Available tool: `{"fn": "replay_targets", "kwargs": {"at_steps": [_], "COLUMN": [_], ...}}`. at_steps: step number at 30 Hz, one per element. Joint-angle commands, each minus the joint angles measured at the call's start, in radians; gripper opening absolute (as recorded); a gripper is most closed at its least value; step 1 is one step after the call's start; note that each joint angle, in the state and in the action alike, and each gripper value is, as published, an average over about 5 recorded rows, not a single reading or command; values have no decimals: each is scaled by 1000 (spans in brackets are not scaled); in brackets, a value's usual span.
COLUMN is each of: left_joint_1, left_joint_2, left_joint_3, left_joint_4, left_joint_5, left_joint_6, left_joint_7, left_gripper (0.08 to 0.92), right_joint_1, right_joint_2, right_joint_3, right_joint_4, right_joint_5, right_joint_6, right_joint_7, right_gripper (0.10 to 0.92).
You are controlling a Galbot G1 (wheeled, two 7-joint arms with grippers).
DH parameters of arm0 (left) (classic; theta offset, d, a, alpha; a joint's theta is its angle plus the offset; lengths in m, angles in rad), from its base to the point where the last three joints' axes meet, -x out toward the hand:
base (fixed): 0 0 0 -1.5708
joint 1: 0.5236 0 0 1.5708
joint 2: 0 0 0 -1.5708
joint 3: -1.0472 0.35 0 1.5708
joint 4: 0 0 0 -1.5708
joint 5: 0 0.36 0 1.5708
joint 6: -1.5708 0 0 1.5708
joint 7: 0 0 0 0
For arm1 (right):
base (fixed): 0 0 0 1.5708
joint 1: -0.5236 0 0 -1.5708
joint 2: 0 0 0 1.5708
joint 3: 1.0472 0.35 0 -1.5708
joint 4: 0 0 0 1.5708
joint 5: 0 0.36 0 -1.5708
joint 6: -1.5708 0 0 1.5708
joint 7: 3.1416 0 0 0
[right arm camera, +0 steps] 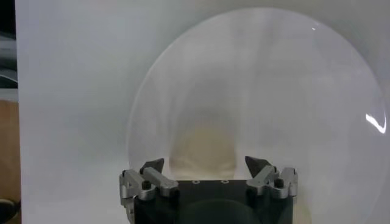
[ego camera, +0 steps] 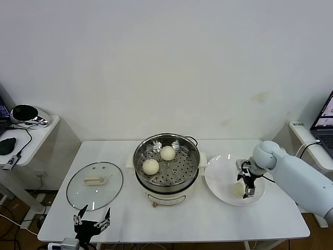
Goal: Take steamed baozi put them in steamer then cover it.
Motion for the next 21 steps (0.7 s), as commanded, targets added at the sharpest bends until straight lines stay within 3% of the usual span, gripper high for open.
{"fn": "replay_targets", "kwargs": {"at_steps": [1,11,21], "left_joint_1": [0,-4,-17], "left_joint_2": [-1,-4,-10], "left_joint_3": [1,4,3], "left_joint_4": [0,-1,-11], "left_joint_5": [2,2,-7], "left_joint_6": [0,-1,-3], "left_joint_7": [0,-1,-3], "left_gripper": [823,823,823], "right_joint_1": [-1,11,188], "right_joint_2": [0,-26,-64], "right_joint_3": [0,3,-84], "right_joint_4": [0,21,68], "right_joint_5": [-2,33,133], "right_joint_6": [-2,-8,-22], "right_joint_7": [2,-11,-34], "right_gripper": [702,557,526]}}
